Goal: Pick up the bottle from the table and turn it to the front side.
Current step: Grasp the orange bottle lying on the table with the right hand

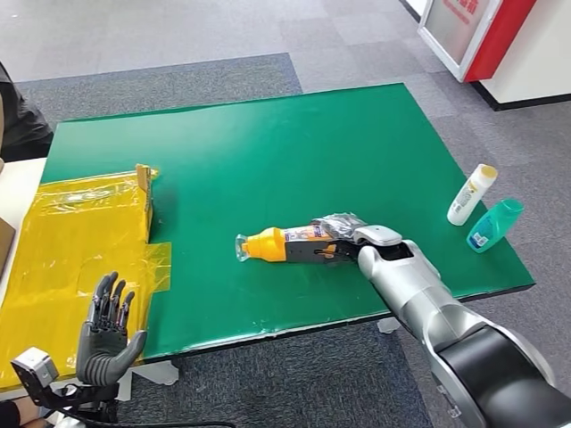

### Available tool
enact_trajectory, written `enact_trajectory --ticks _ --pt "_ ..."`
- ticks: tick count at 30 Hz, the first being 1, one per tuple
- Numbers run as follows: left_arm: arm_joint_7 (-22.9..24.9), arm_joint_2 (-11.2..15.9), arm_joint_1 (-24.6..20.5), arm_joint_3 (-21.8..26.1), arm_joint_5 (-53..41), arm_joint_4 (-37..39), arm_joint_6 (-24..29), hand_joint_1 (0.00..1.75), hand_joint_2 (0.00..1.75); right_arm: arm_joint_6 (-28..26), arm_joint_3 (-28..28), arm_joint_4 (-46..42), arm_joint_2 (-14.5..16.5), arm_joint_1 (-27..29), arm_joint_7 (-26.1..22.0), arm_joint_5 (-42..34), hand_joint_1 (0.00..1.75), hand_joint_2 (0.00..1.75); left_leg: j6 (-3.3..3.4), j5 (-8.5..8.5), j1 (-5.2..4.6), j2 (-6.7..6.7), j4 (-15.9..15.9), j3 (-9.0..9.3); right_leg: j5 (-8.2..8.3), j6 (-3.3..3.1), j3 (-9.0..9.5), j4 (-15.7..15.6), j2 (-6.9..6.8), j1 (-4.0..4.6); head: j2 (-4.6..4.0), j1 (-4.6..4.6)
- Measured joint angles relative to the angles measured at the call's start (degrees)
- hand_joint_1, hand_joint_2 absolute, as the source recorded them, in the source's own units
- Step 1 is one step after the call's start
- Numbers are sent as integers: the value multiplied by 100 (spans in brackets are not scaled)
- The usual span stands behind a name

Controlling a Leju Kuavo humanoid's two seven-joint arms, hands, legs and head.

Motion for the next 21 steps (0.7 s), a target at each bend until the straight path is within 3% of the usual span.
enact_trajectory --ticks 8,15,21 --pt "-20 69 -8 -23 95 90 78 0 175 -178 9 -50 -157 52 -327 -624 175 175 3 2 0 -2 1 -1 2 2 3 0 -1 -1 0 0" --pt "-9 60 172 -7 60 -58 50 0 175 -738 -86 -1792 -332 1075 -426 -1530 175 175 -1 -5 2 -6 0 -5 -8 -1 -2 0 -5 2 0 1" --pt "281 7 294 -106 -12 -507 -1 0 175 -1260 -306 -3533 17 2249 -742 -2027 175 175 -6 -11 5 -9 -1 -11 -23 -8 -7 1 -10 7 0 0"
